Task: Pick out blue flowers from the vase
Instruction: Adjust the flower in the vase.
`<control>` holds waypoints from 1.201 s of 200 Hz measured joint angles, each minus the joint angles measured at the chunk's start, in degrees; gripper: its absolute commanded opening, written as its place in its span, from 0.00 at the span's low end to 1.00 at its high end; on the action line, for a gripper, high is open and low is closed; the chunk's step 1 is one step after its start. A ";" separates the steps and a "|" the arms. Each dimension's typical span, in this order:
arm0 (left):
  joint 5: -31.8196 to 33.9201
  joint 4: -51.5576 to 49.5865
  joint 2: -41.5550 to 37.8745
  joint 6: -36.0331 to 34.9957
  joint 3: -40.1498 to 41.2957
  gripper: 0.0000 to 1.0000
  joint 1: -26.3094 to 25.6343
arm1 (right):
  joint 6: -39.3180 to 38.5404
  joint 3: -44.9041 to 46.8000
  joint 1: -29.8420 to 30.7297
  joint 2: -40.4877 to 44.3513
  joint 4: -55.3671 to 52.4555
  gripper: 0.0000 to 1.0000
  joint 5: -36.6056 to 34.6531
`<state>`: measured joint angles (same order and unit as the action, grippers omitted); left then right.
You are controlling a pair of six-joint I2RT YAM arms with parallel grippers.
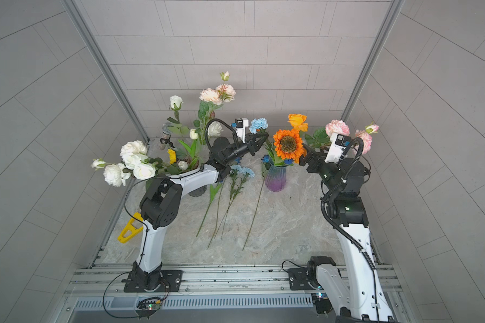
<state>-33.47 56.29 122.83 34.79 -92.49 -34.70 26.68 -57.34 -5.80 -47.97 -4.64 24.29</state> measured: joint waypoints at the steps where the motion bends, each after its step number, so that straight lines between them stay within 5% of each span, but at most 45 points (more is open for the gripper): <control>1: -0.07 0.20 0.11 0.20 -0.13 0.17 0.04 | -0.04 -0.13 0.00 0.13 -0.22 0.95 0.04; 84: -9.44 5.29 7.17 9.18 -5.92 0.08 1.44 | -1.22 -9.44 0.00 6.71 -7.02 0.95 0.66; 147: -11.47 7.87 7.17 10.27 -5.90 0.06 1.44 | -3.52 -19.23 0.00 1.92 -10.29 0.95 -4.22; 189: -11.80 10.16 7.17 11.67 -5.86 0.05 1.44 | -5.86 -51.06 0.00 -21.51 -18.60 0.94 2.86; 226: -12.52 12.20 7.17 12.90 -5.84 0.03 1.44 | -9.75 -95.54 -0.55 -54.93 -36.96 0.89 12.26; 240: -12.83 12.63 7.17 13.27 -5.81 0.03 1.44 | -9.90 -103.54 -1.25 -64.43 -41.00 0.83 15.78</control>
<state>-46.30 68.93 129.99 48.05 -98.30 -33.26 16.78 -160.88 -7.05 -112.40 -45.65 40.07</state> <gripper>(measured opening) 0.073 0.873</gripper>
